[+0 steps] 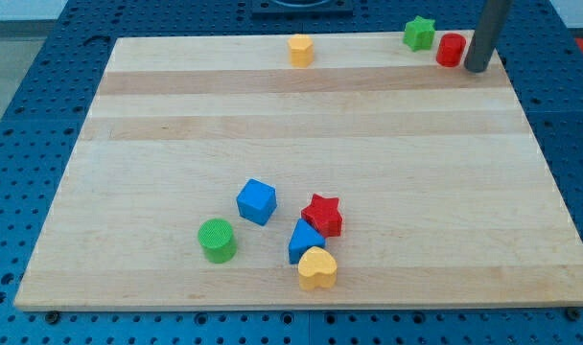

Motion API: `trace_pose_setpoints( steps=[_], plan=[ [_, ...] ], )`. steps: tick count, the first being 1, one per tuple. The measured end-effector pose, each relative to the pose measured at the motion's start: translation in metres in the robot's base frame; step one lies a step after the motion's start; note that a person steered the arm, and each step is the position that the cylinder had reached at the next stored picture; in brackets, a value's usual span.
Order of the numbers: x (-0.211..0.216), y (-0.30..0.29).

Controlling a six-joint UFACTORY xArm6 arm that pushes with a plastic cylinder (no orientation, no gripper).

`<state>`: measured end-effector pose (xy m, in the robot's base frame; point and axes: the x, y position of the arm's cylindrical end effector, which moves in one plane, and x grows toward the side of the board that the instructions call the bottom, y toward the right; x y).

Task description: Slide the red circle a bit up

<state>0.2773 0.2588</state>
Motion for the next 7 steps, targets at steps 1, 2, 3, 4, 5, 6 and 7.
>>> trace_pose_setpoints(
  steps=[1, 2, 3, 4, 5, 6, 7],
  plan=[
    [-0.007, 0.004],
    [-0.014, 0.004],
    [-0.015, 0.004],
    [-0.006, 0.004],
    [0.004, -0.014],
    [0.002, -0.038],
    [-0.007, -0.04]
  ],
)
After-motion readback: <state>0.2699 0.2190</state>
